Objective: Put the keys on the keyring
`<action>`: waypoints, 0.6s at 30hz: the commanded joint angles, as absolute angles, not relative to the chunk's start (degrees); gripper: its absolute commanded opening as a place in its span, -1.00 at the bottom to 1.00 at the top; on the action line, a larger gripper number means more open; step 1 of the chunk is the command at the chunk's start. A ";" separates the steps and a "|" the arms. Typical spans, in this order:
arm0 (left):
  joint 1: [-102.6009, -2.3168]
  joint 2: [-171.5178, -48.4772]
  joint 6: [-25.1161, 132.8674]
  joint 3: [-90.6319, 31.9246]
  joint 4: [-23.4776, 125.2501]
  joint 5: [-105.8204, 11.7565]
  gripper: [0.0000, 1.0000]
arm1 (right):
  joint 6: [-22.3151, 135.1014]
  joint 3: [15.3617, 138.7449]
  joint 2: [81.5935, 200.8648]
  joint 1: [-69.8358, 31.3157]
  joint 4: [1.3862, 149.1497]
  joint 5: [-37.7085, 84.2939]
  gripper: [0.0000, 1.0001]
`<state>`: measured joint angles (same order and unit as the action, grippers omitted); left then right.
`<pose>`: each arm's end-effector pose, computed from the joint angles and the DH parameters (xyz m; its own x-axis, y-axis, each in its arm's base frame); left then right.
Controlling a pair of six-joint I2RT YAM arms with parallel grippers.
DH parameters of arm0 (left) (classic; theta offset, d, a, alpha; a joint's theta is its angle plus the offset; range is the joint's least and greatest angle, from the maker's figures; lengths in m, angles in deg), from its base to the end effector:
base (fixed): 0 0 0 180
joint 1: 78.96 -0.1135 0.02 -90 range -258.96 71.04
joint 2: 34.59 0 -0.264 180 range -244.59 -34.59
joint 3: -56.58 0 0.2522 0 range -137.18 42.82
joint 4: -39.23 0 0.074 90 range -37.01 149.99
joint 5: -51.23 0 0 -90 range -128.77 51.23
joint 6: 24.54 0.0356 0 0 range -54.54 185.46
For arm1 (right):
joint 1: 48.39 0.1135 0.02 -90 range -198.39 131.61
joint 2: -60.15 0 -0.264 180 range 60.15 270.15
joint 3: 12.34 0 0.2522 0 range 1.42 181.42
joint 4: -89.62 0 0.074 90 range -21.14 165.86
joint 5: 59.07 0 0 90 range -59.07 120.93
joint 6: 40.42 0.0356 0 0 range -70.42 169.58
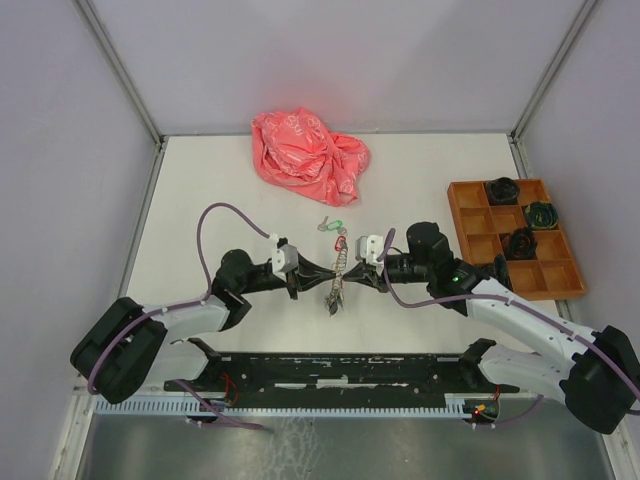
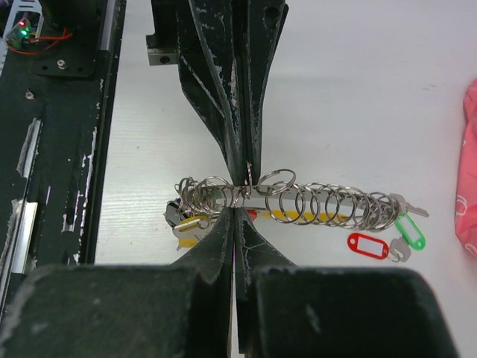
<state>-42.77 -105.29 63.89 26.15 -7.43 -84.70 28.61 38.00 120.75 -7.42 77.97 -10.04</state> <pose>0.1651 -0.1525 0.2106 0.0627 -0.0695 -0.9956 0.9890 0.1379 0.0527 0.1600 0.1698 0.2609 0.0785 -0.2897 -0.9539 -0.9920 0.0724 -0.1036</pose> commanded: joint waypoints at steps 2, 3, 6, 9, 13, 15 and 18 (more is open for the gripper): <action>-42.84 -104.60 57.07 26.16 -16.27 -80.00 -0.95 | 25.79 39.27 119.84 -7.36 76.54 -7.45 -0.99; -42.84 -104.82 56.50 26.20 -17.21 -80.10 -0.95 | 25.81 39.05 120.05 -7.42 76.69 -7.05 -0.99; -42.81 -105.52 55.02 26.26 -19.06 -80.92 -0.95 | 26.71 38.33 120.63 -7.36 79.09 -6.71 -0.99; -42.83 -106.21 54.60 26.33 -20.19 -81.66 -0.95 | 27.91 37.30 120.97 -7.36 82.65 -6.11 -0.96; -42.79 -106.89 54.56 26.29 -20.46 -82.20 -0.95 | 29.66 35.88 120.57 -7.38 87.36 -5.15 -0.64; -42.83 -107.16 54.64 26.22 -20.51 -82.27 -0.95 | 30.02 35.85 120.25 -7.37 87.76 -5.38 -0.52; -42.79 -107.49 54.64 26.12 -20.63 -82.45 -0.95 | 30.81 35.71 119.94 -7.37 88.34 -6.34 -0.40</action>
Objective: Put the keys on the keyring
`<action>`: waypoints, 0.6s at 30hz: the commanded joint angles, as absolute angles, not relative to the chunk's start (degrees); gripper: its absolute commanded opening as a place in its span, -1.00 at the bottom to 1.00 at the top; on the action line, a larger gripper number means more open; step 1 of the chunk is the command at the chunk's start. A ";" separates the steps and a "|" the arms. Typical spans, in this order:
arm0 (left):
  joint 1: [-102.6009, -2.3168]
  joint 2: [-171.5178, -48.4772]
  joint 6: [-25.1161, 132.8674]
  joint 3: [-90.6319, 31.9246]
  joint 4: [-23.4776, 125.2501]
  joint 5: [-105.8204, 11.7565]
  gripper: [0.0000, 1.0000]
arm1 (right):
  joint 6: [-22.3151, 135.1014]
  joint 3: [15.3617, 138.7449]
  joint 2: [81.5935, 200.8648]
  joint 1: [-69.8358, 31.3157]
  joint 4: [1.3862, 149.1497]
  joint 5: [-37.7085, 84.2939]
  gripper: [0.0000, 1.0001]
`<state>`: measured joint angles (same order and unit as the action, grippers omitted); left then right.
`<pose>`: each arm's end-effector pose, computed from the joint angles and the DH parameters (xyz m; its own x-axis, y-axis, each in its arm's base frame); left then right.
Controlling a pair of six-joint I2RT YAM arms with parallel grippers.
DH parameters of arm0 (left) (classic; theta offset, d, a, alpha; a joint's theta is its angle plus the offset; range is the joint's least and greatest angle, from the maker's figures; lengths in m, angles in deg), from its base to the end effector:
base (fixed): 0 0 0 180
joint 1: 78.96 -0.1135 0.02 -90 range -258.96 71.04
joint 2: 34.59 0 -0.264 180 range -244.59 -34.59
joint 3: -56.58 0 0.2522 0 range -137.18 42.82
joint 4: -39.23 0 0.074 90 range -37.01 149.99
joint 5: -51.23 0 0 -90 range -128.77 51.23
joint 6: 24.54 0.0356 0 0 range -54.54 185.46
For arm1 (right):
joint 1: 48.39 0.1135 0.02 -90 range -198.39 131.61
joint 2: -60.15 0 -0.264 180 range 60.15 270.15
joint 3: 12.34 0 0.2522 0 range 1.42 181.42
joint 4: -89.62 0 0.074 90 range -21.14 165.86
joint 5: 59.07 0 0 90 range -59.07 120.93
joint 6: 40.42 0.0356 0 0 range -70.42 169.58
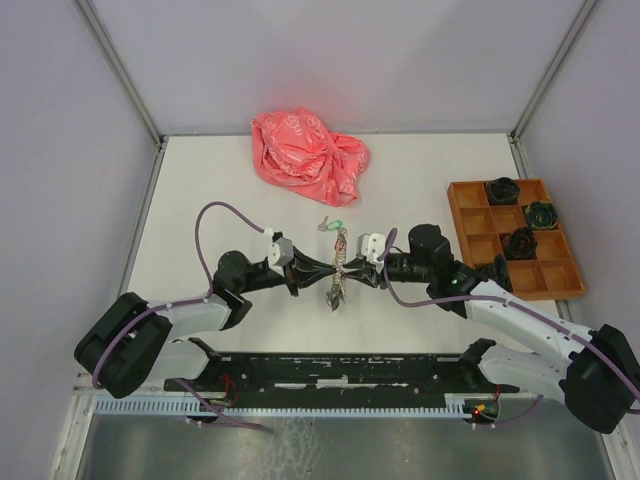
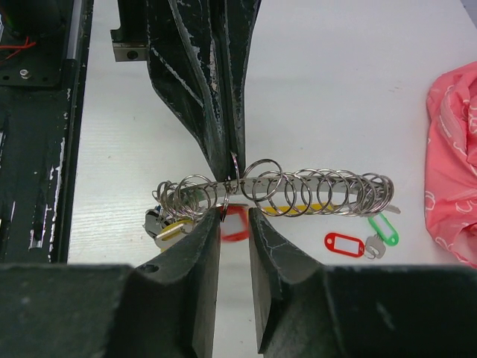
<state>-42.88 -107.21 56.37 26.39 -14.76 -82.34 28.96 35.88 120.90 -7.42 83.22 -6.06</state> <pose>0.1674 -0.1524 0.2153 0.0063 -0.1462 -0.9892 0.9858 0.1669 -0.0184 0.1627 0.1697 0.2559 0.1065 -0.2801 -0.9541 -0.9786 0.1403 -0.1504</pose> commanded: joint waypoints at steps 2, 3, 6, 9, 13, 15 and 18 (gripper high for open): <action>-42.83 -107.67 54.67 26.12 -20.90 -82.52 -0.95 | 31.12 35.71 119.96 -7.39 88.77 -6.80 -0.39; -42.87 -107.71 54.57 26.19 -21.13 -82.61 -0.95 | 31.17 35.74 120.06 -7.38 88.78 -6.85 -0.39; -42.78 -107.72 54.56 26.20 -21.21 -82.54 -0.95 | 31.05 35.82 120.63 -7.42 88.81 -6.82 -0.44; -42.81 -107.65 54.49 26.37 -21.60 -82.38 -0.95 | 30.90 36.09 121.27 -7.42 88.14 -7.08 -0.58; -42.84 -107.69 54.24 26.47 -22.08 -82.28 -0.95 | 30.64 36.36 121.79 -7.32 87.38 -7.81 -0.61; -42.84 -107.91 53.98 26.55 -22.67 -82.19 -0.95 | 30.69 36.67 122.16 -7.42 87.21 -8.48 -0.61; -42.84 -108.44 53.33 26.63 -24.03 -82.36 -0.95 | 30.70 37.20 122.79 -7.39 86.93 -9.24 -0.67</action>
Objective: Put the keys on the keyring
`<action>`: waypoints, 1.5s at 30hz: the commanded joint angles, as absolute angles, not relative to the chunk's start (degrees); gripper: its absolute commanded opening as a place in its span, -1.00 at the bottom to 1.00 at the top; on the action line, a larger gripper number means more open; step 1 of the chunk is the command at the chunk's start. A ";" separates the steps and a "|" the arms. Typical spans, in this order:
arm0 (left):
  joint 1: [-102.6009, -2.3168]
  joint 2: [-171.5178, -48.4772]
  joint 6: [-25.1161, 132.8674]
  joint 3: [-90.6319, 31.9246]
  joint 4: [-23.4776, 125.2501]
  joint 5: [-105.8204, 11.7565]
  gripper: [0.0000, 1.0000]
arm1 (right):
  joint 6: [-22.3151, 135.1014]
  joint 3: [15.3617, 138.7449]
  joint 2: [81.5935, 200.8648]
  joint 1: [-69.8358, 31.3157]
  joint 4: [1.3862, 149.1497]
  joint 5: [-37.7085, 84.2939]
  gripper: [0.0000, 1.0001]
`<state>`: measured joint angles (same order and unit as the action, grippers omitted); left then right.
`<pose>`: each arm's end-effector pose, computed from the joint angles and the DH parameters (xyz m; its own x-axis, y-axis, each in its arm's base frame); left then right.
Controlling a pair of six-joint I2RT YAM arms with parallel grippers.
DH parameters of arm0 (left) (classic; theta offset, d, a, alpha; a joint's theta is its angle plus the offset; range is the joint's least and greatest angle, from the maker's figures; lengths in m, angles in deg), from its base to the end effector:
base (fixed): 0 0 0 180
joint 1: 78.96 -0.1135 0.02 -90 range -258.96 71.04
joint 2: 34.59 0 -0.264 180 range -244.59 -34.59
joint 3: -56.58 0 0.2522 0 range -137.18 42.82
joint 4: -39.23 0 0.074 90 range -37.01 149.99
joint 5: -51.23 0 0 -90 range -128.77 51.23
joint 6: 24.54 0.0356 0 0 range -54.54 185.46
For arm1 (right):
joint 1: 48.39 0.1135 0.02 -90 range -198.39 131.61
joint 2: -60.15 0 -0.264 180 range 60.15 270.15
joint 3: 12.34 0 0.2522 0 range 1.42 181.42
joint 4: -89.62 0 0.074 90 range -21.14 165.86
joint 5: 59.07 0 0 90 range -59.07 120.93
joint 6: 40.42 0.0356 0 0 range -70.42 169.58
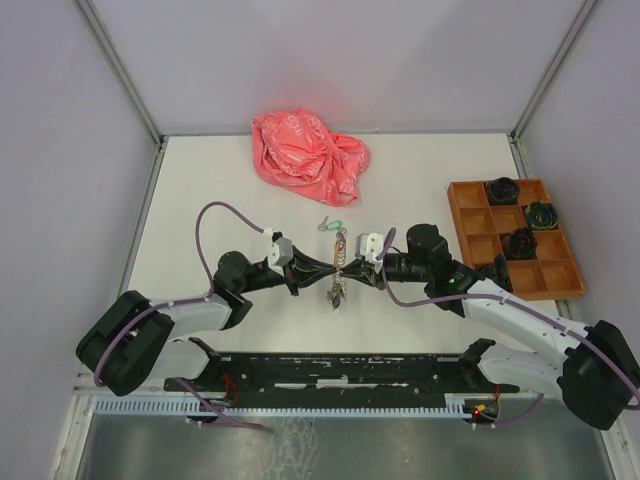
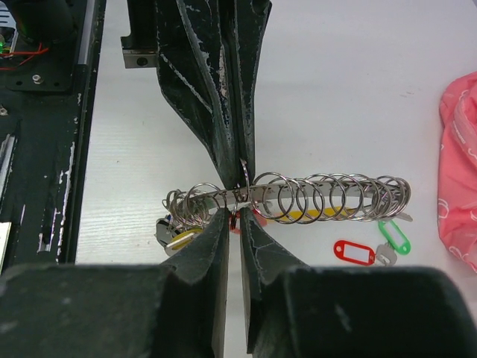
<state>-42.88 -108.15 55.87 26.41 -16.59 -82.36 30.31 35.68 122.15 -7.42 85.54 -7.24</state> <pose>0.1682 -0.1529 0.2149 0.0098 -0.1564 -0.9876 0.9861 0.1651 -0.0164 0.1651 0.1725 0.2541 0.0956 -0.2606 -0.9607 -0.9826 0.1296 -0.1329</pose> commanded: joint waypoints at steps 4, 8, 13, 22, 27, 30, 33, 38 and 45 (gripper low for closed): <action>-42.83 -108.84 53.68 26.73 -23.56 -82.31 -0.95 | 30.00 37.94 122.69 -7.40 85.30 -8.44 -0.98; -42.82 -108.35 57.41 25.96 -17.14 -81.56 -0.91 | 26.59 41.03 121.49 -7.35 77.54 -6.42 -0.99; -42.83 -108.98 59.01 25.80 -14.26 -81.80 -0.56 | 22.24 46.02 123.32 -7.41 67.37 -6.41 -0.99; -42.83 -110.41 62.77 24.91 -8.89 -83.91 -0.22 | 16.79 52.46 128.62 -7.32 56.02 -7.12 -0.99; -42.92 -111.08 66.83 23.10 -3.91 -87.16 -0.08 | 14.60 54.52 129.94 -7.33 52.52 -7.43 -0.99; -42.92 -111.65 69.63 21.43 -0.28 -88.87 -0.06 | 13.66 55.51 130.48 -7.28 51.11 -7.85 -0.99; -42.92 -112.95 70.28 19.85 1.21 -91.26 -0.06 | 13.05 56.10 130.80 -7.25 50.27 -8.17 -0.99; -42.92 -114.81 70.70 18.07 2.16 -94.26 -0.06 | 12.70 56.45 130.81 -7.08 49.94 -8.33 -0.99; -42.84 -114.84 70.56 17.97 1.91 -95.63 -0.15 | 12.49 56.75 131.40 -6.88 50.02 -8.83 -0.99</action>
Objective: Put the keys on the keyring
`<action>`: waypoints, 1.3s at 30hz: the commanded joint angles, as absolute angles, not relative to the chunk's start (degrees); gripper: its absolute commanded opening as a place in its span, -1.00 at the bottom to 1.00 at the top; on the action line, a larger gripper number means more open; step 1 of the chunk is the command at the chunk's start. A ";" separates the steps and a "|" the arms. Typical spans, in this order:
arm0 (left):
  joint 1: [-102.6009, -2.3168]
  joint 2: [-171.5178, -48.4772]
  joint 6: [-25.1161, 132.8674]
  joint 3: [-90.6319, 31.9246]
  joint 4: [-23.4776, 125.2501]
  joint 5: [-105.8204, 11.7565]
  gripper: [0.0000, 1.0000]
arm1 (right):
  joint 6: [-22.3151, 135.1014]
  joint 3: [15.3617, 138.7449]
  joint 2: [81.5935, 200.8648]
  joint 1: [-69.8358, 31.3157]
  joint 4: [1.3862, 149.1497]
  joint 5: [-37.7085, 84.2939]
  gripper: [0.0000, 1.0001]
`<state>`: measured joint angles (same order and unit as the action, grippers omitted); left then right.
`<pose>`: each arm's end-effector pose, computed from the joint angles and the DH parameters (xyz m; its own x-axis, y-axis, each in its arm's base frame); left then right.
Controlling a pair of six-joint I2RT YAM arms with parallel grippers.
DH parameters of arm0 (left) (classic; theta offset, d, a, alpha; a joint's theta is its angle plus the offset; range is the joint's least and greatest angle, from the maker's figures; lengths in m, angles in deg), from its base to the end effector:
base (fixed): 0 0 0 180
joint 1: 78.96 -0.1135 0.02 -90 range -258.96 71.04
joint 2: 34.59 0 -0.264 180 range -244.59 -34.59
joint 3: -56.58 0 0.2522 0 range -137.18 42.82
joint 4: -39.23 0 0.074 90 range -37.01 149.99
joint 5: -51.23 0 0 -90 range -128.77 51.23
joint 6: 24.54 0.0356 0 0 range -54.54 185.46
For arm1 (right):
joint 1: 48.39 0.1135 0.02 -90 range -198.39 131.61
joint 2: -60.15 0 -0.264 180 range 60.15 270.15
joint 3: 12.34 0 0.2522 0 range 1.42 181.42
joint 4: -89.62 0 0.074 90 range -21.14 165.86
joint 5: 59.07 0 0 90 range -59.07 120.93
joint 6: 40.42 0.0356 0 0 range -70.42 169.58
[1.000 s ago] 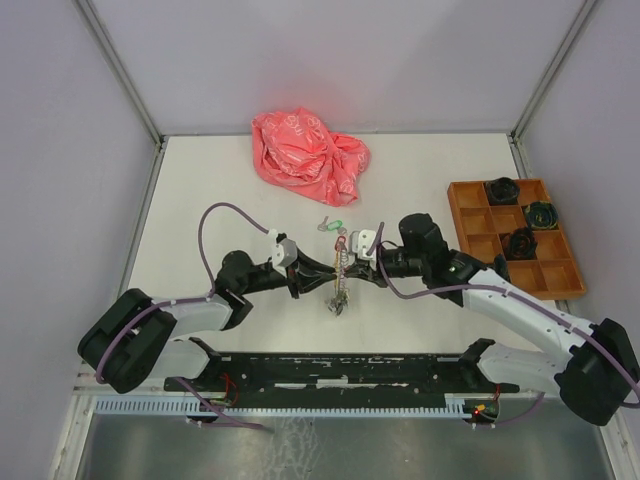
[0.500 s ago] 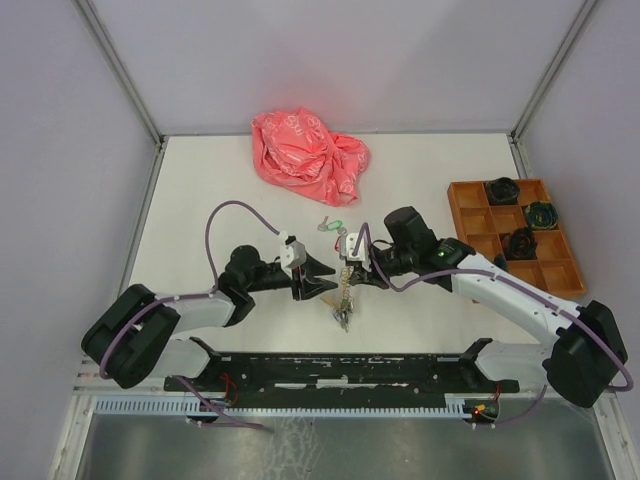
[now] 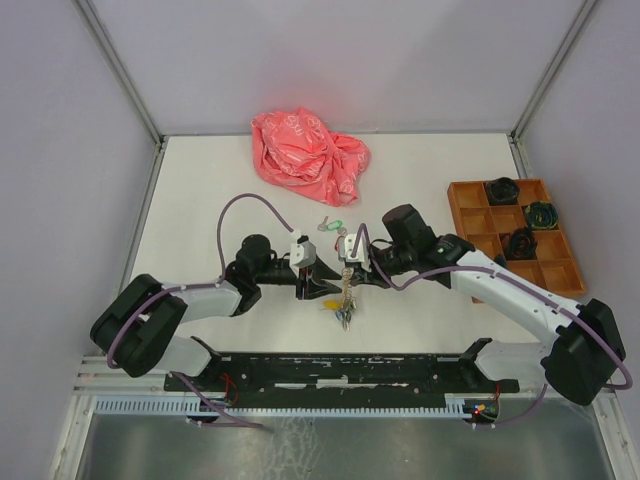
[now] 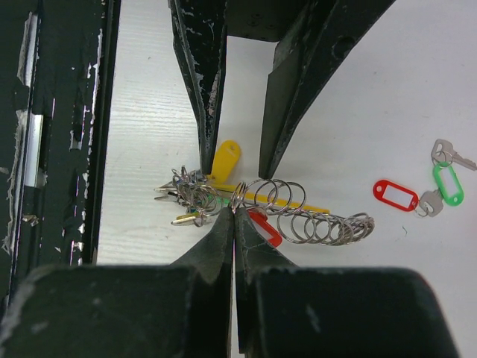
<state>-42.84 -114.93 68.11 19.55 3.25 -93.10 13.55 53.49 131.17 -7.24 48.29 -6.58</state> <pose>0.1875 -0.1726 0.1887 -0.0570 0.0749 -0.9956 0.9983 -0.0074 -0.0577 0.1782 0.1846 0.2661 0.0507 -0.5753 -0.8164 -0.9987 -0.0208 -0.0474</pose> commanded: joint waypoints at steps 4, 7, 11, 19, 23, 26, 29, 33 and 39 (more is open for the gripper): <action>-42.76 -113.15 70.87 18.68 1.57 -94.74 -0.18 | 12.53 56.97 131.93 -6.81 50.03 -9.21 -0.98; -42.70 -111.92 71.33 19.02 1.49 -93.85 -0.18 | 12.50 57.01 131.83 -6.66 50.07 -9.55 -0.99; -42.33 -112.87 71.02 18.42 1.20 -94.64 -0.18 | 12.49 57.14 131.69 -6.64 50.20 -10.10 -0.99; -41.88 -115.53 70.24 17.08 0.78 -96.63 -0.24 | 12.41 57.45 132.08 -6.64 50.29 -10.73 -0.99; -41.61 -116.66 69.90 16.57 0.76 -97.16 -0.29 | 12.41 57.51 132.17 -6.47 50.33 -10.90 -0.99; -41.52 -117.07 69.85 16.29 0.74 -97.08 -0.29 | 12.36 57.62 132.25 -6.50 50.37 -11.39 -0.99; -41.47 -117.25 69.85 16.12 0.96 -96.87 -0.33 | 12.39 57.71 132.41 -6.45 50.22 -11.73 -0.99; -41.34 -117.47 69.92 15.67 1.50 -96.72 -0.68 | 12.32 57.78 132.44 -6.25 49.75 -11.91 -0.99; -41.34 -115.82 71.16 16.31 3.65 -95.34 -0.95 | 12.27 55.76 130.11 -6.29 48.24 -7.53 -0.99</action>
